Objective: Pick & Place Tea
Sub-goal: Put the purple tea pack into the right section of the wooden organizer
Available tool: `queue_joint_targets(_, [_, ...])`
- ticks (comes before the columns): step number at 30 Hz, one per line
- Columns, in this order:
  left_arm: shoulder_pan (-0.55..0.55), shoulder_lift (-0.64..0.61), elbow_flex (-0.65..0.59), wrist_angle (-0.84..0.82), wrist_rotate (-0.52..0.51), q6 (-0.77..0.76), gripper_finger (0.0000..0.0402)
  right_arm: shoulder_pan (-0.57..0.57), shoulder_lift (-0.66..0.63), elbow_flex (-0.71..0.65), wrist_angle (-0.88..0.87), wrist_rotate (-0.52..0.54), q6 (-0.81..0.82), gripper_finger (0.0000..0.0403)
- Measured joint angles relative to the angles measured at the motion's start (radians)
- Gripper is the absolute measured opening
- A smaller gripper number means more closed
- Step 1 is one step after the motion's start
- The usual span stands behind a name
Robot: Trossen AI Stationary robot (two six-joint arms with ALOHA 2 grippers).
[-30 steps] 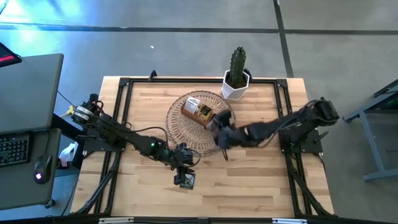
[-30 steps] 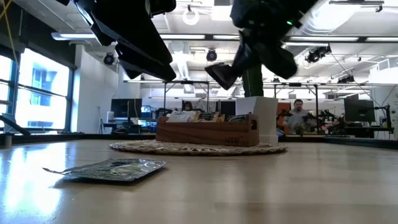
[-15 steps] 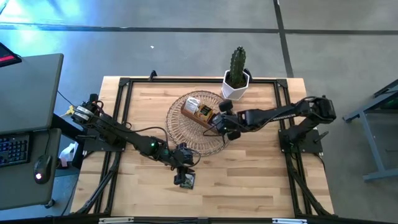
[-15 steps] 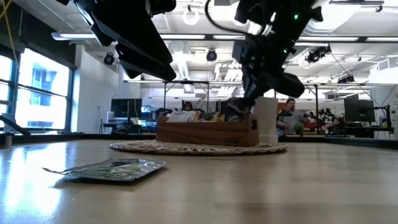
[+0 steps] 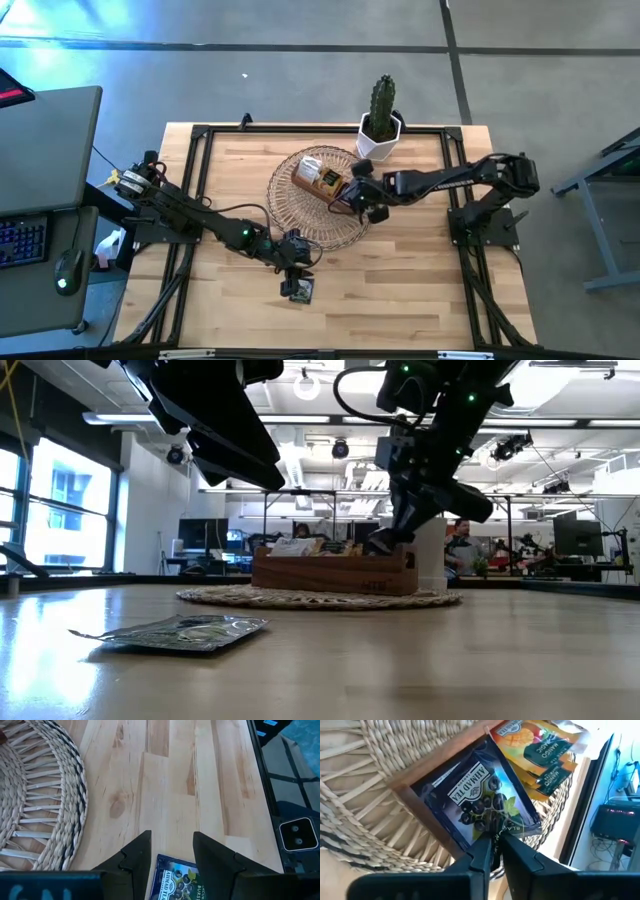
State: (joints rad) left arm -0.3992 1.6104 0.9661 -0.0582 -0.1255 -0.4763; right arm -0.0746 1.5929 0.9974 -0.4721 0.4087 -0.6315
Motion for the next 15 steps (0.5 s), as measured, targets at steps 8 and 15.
queue_joint_targets(8, [0.000, 0.000, 0.000, 0.000, 0.000, 0.000, 0.0144, 0.001, 0.000, 0.000, -0.001, 0.006, 0.002, 0.0098])
queue_joint_targets(15, [0.000, 0.000, 0.000, -0.004, 0.000, 0.000, 0.0144, 0.042, -0.001, 0.001, 0.015, 0.024, 0.006, 0.0119])
